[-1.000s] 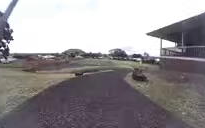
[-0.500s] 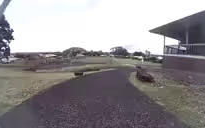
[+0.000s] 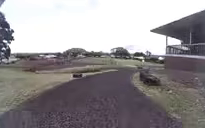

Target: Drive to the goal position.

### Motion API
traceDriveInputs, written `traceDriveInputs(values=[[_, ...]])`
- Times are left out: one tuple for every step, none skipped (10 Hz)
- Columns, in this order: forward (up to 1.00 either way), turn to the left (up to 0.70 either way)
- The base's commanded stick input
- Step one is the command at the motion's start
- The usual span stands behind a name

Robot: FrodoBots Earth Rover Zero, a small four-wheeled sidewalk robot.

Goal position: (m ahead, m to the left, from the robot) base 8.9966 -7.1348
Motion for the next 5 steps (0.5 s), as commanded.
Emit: traceDriveInputs(values=[[0.67,-0.17],[0.68,-0.18],[0.68,-0.18],[0.69,-0.16],[0.7,-0.07]])
